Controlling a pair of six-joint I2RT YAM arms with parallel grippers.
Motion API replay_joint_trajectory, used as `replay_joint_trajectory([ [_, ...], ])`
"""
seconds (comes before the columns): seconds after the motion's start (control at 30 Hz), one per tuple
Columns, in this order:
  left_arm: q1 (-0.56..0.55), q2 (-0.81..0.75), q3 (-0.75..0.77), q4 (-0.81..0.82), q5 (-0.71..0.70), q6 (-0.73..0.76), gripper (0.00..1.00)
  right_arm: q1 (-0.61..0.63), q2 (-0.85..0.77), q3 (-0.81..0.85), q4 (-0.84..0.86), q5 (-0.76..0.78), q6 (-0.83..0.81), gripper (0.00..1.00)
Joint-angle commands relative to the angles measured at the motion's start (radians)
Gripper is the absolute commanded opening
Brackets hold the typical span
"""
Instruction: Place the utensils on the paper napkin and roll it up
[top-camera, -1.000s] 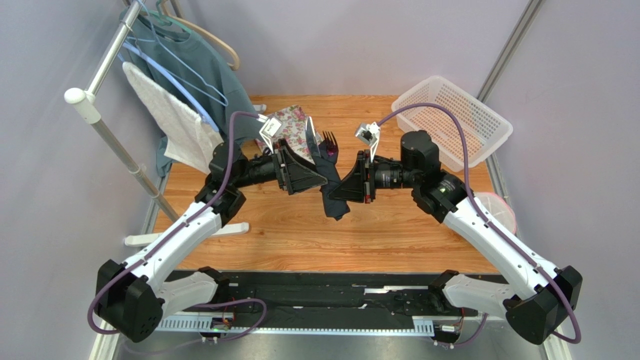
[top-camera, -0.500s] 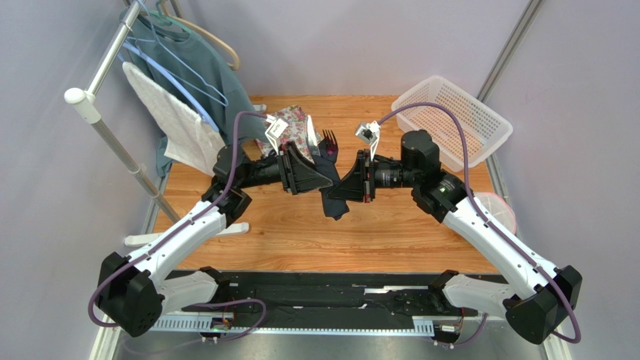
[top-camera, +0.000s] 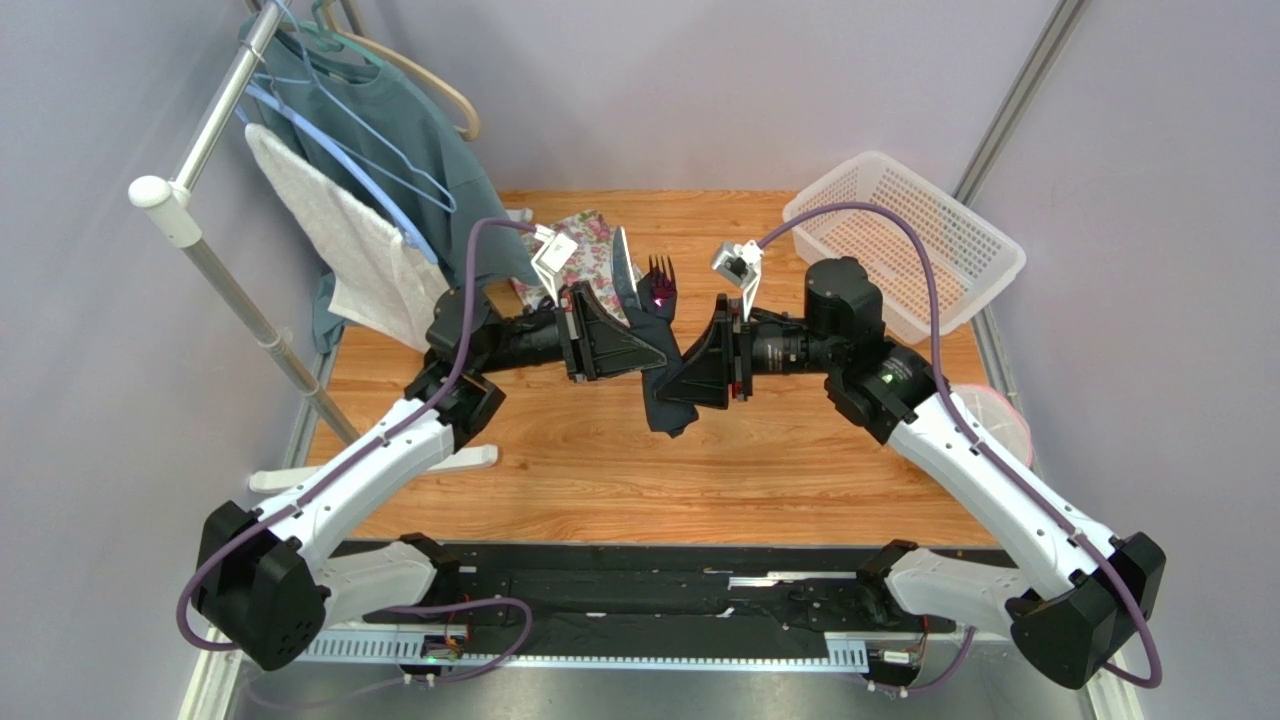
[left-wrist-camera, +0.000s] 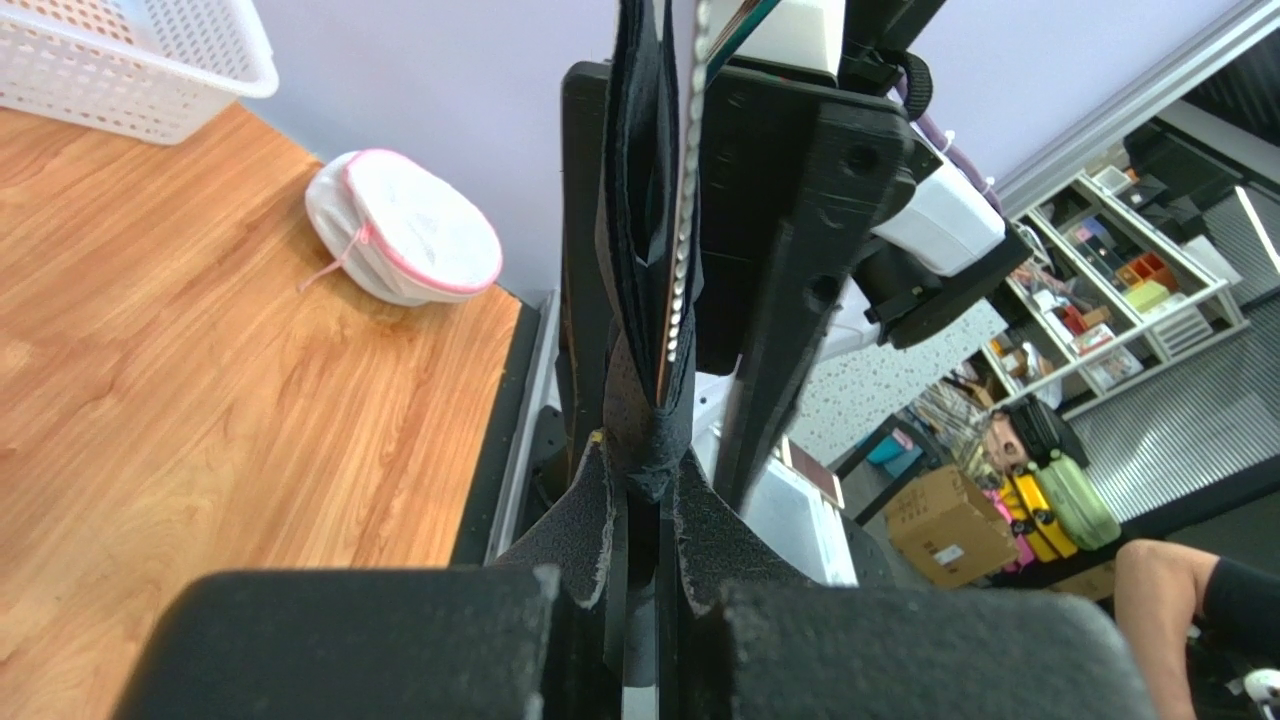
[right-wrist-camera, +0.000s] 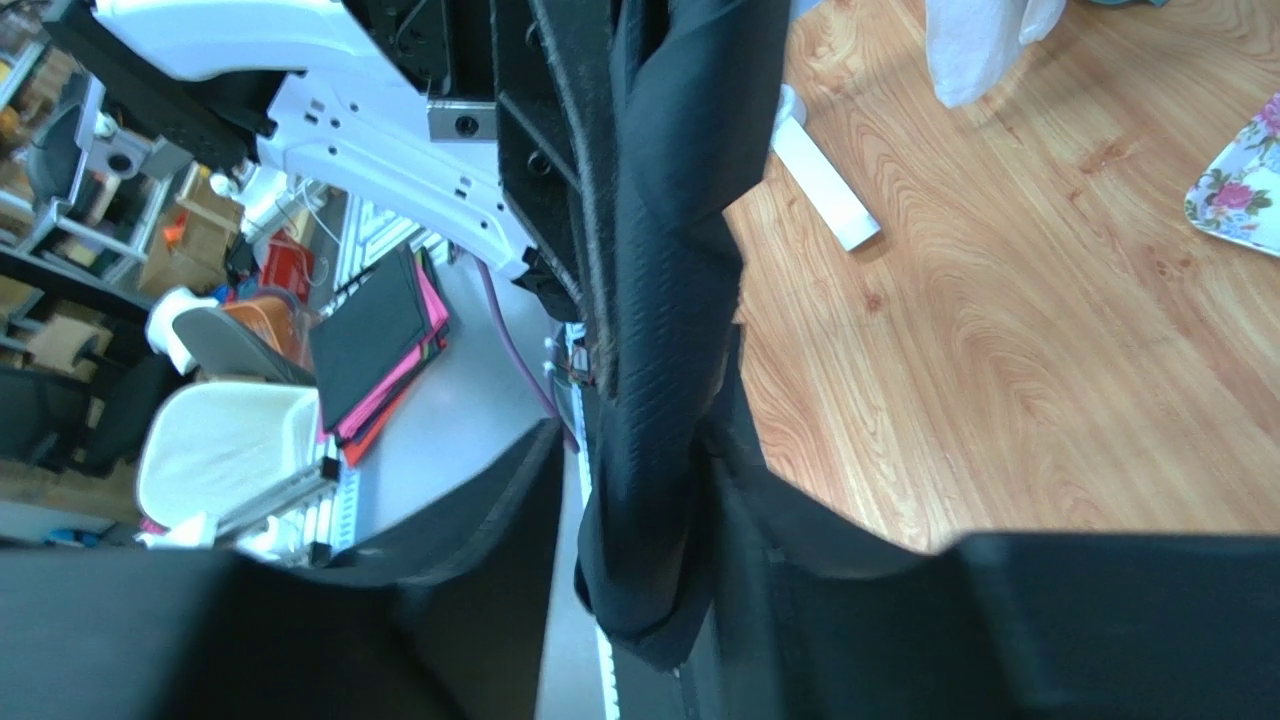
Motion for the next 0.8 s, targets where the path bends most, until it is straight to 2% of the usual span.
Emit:
replay_joint_trajectory([
  [0.0,0.018,-0.002,0.064,0.052,-0.018,-0.001,0.0,0.003,-0.022,0.039,-0.038,-0.022,-0.047,0.47],
  [0.1,0.018,0.001,0.073,0.049,-0.016,-0.004,0.0,0.004,-0.02,0.014,-0.03,-0.027,-0.038,0.53],
  [0.23,0.018,0.005,0.082,0.048,-0.013,-0.001,0.0,0.006,-0.013,-0.026,0.002,-0.037,-0.03,0.52],
  [0.27,0.018,0.004,0.085,0.048,-0.016,-0.001,0.0,0.007,-0.013,-0.029,0.008,-0.04,-0.027,0.49],
  [0.3,0.019,0.007,0.087,0.048,-0.016,-0.003,0.0,0.009,-0.014,-0.032,0.026,-0.04,-0.022,0.34],
  [0.37,0.021,0.008,0.088,0.048,-0.016,0.0,0.0,0.009,-0.014,-0.038,0.045,-0.051,-0.021,0.14],
  [0.4,0.021,0.009,0.088,0.046,-0.018,-0.001,0.0,0.009,-0.014,-0.04,0.053,-0.054,-0.022,0.0],
  [0.53,0.024,0.012,0.09,0.046,-0.012,0.002,0.0,0.009,-0.016,-0.041,0.051,-0.057,-0.033,0.0],
  [0.57,0.024,0.012,0.091,0.046,-0.009,0.003,0.0,0.007,-0.013,-0.037,0.043,-0.059,-0.033,0.01],
  [0.6,0.024,0.012,0.091,0.046,-0.007,0.003,0.0,0.007,-0.01,-0.029,0.019,-0.062,-0.036,0.17],
  [0.7,0.024,0.012,0.09,0.044,-0.004,0.005,0.0,0.009,-0.016,-0.008,-0.05,-0.033,-0.07,0.58],
  [0.77,0.024,0.012,0.09,0.044,-0.006,0.007,0.0,0.007,-0.019,0.008,-0.091,-0.004,-0.105,0.56],
])
